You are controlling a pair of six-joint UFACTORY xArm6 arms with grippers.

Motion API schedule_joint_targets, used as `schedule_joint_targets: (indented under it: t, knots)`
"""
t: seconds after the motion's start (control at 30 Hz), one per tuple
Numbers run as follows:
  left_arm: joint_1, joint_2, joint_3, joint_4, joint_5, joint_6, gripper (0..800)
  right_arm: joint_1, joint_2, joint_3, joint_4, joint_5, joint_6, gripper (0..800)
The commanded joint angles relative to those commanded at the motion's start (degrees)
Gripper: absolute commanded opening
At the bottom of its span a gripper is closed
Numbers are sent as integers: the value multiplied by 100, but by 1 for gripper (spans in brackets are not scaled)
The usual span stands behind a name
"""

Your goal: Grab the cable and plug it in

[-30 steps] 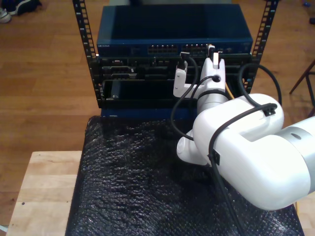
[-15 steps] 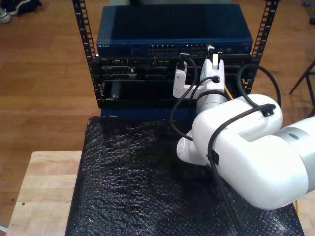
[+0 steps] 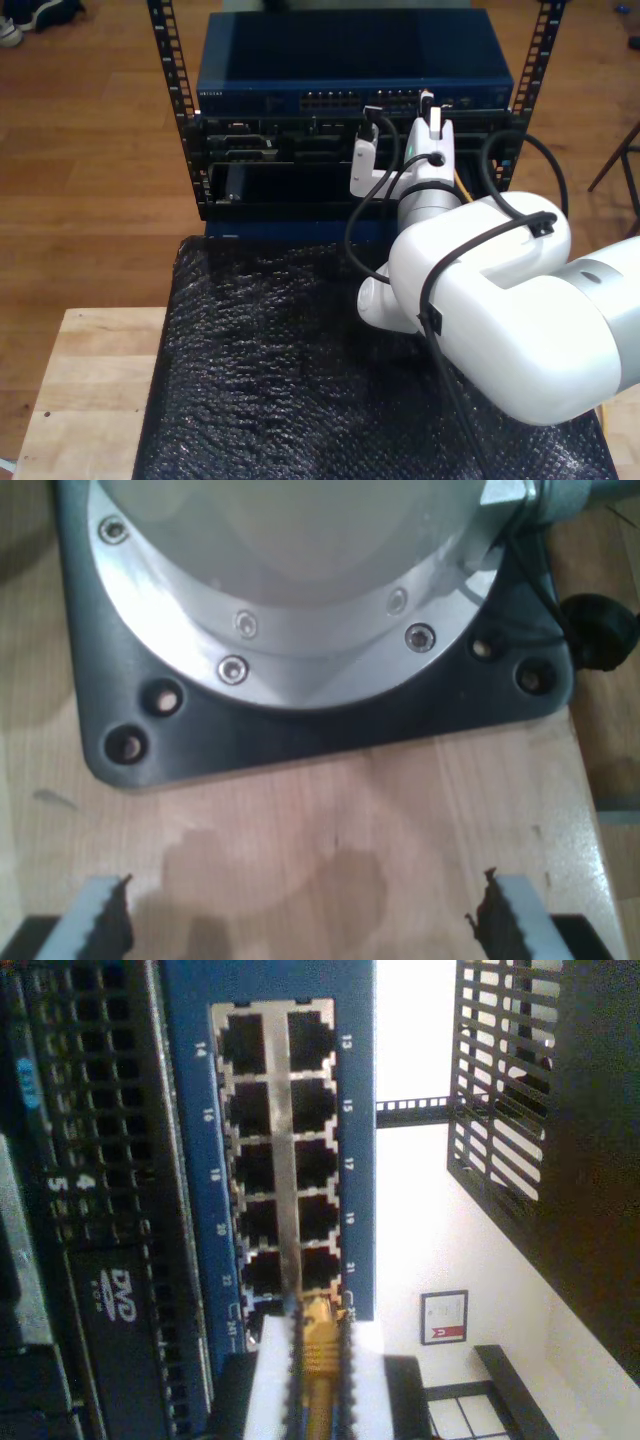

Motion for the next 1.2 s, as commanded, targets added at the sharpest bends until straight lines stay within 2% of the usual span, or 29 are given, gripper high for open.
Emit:
schedule_joint_targets:
  t: [0.2,0.37,0.7,1.2]
  knots:
    - [0,0,0,0,-9,0,800,-18,0,18,-9,-9,0,10]
    - [0,0,0,0,-9,0,800,-53,-9,70,-114,62,26,192]
    - [0,0,0,0,-9,0,800,-9,-378,431,-185,105,70,199]
    - [0,0,0,0,0,0,800,0,-1969,1916,-185,1029,176,266]
